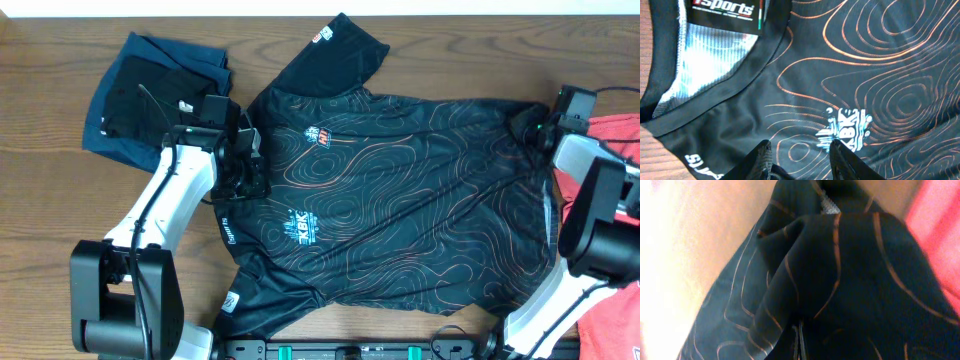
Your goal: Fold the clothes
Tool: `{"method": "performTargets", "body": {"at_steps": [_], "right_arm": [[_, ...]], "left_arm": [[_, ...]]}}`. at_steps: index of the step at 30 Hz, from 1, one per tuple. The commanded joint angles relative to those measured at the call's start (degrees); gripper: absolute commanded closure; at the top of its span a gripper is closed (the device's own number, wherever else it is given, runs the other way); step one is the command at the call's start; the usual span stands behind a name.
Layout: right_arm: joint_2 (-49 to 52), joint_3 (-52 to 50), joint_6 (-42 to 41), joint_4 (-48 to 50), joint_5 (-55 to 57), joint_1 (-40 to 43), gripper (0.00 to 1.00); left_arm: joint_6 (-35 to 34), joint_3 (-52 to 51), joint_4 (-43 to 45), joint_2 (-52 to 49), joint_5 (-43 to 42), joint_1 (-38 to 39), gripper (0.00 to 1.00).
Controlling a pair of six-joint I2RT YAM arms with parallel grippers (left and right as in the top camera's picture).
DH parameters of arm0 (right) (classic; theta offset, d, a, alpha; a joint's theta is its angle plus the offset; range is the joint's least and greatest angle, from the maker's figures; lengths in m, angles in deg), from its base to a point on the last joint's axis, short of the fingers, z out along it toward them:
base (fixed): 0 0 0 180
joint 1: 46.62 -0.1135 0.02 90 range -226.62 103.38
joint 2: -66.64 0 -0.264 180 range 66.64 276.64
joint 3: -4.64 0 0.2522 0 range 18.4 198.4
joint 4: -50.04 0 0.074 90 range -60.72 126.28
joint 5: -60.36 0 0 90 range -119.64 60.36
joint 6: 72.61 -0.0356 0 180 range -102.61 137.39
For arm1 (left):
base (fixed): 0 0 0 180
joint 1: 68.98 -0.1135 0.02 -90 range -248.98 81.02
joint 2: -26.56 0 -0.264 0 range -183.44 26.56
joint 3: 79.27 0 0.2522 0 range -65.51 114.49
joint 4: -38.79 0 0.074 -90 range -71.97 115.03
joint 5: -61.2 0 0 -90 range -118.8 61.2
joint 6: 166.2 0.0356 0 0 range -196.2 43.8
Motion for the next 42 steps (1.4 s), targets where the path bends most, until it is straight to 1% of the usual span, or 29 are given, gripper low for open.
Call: {"method": "performTargets", "body": {"at_steps": [1,2,3,5,6,7,9,12,14,16,19,20,22,24,25,26,28,32,34,36,38,42], "right_arm": [[6.95,2.95,-3.45,-0.48,3.28,0.04,0.99],[8.0,4.83,-3.43,-0.61,3.21,0.17,0.98],[8.59,6.38,-3.41,-0.85,3.08,0.31,0.98],[8.98,9.35,-2.21,-0.98,2.49,0.35,0.99],[8.94,10.8,-0.66,-0.87,1.95,0.35,0.99],[8.74,12.31,1.57,-0.98,0.48,0.35,0.99],[8.22,15.43,6.54,-2.27,-2.62,0.42,0.96],[5.29,20.46,11.96,-9.86,-5.68,0.92,0.93],[1.86,22.88,15.37,-16.0,-6.67,1.38,0.87],[-2.08,24.17,19.52,-21.35,-8.24,1.77,0.83],[-8.55,24.35,22.67,-29.18,-10.34,2.12,0.79],[-10.58,24.35,22.99,-32.11,-10.34,2.12,0.78],[-14.32,24.35,24.3,-38.25,-10.32,2.1,0.76],[-17.18,24.35,24.3,-43.71,-10.34,2.08,0.76],[-18.62,24.35,24.24,-46.71,-10.99,2.05,0.76],[-19.85,24.35,24.22,-49.77,-12.26,1.97,0.78],[-21.92,24.35,24.26,-55.71,-16.13,1.55,0.79],[-24.39,24.35,25.57,-64.5,-16.22,0.2,0.8],[-24.83,24.35,27.28,-67.38,-16.04,-0.79,0.8],[-24.83,24.33,27.87,-69.11,-14.86,-1.6,0.8],[-24.83,24.0,27.87,-70.36,-13.2,-2.62,0.79],[-24.83,22.91,27.85,-72.13,-8.22,-5.05,0.8]], "left_arm": [[0.72,0.79,-0.33,0.72,-0.55,0.13,0.59],[0.72,0.79,-0.33,0.72,-0.57,0.13,0.59],[0.74,0.79,-0.28,0.72,-0.57,0.13,0.55],[0.74,0.79,0.15,0.72,-0.55,0.13,0.54],[0.76,0.79,0.74,0.72,-0.55,0.13,0.54],[0.76,0.79,1.46,0.72,-0.52,0.13,0.5],[0.76,0.79,3.85,0.72,-0.48,0.13,0.45],[0.72,0.79,8.09,0.72,2.54,0.13,0.39],[0.72,0.79,8.9,0.7,7.04,0.13,0.36],[0.74,0.72,8.74,0.7,10.16,-0.04,0.35],[0.76,0.55,8.46,0.17,13.11,-0.11,0.34],[0.76,0.37,8.46,-0.15,13.97,-0.11,0.35],[1.9,-0.09,8.68,-1.44,14.27,-0.11,0.48],[2.93,-0.15,8.31,-3.43,14.27,-0.09,0.72],[2.93,-0.15,7.76,-4.81,14.27,-0.09,0.88],[2.91,-0.15,7.17,-5.97,14.25,-0.09,0.94],[2.91,-0.15,6.23,-8.87,14.25,-0.09,0.94],[3.39,-0.15,7.43,-13.75,13.86,-0.09,0.94],[3.56,-0.15,8.92,-16.0,13.86,-0.09,0.94],[5.2,-0.15,10.82,-17.81,14.25,-0.11,0.94],[5.14,-0.13,13.4,-19.26,17.62,-0.46,0.94],[0.15,0.46,17.92,-19.98,25.05,-3.21,0.94]]}}
